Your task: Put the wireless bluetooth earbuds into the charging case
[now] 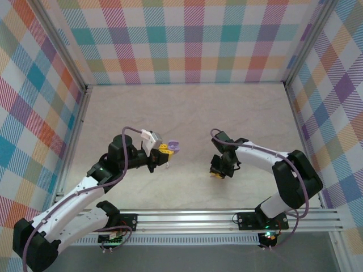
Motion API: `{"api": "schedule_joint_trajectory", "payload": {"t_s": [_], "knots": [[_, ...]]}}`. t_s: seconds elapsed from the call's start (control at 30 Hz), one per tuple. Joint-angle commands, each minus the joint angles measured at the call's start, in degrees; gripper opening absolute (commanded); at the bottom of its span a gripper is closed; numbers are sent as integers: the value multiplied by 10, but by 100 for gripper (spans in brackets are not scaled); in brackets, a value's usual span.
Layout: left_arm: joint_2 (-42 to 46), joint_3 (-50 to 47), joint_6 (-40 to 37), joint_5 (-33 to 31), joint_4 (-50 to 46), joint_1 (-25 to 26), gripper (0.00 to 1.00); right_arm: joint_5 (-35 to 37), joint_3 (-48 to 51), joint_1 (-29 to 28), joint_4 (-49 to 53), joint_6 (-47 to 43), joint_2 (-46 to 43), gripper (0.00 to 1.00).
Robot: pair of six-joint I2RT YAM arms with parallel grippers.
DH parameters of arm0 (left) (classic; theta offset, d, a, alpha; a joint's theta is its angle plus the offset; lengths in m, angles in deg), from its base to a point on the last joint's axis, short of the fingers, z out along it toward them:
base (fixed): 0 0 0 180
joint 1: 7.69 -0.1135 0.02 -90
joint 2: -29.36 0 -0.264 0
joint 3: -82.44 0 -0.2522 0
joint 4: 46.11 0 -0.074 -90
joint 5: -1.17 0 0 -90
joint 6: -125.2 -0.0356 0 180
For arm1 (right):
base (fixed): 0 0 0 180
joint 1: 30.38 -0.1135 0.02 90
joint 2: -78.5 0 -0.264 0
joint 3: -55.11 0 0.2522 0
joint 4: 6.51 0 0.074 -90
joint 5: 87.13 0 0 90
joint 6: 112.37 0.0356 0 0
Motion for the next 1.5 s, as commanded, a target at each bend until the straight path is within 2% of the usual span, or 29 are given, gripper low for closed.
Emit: {"api": "schedule_joint_trajectory", "payload": {"t_s": [0.0, 0.7, 1.0, 1.33, 1.47], "knots": [[22, -12, -19, 9, -9, 5, 0, 25, -5, 2, -5, 8, 30, 22], [24, -17, -25, 20, -1, 5, 0, 86, -64, 3, 24, -58, 77, 34], [25, -15, -29, 21, -7, 5, 0, 80, -57, 3, -3, -70, 94, 28], [25, -16, -29, 22, -11, 5, 0, 91, -116, 3, 21, -144, 146, 19], [27, -17, -31, 19, -13, 5, 0, 96, -120, 3, 31, -149, 118, 18]]}}
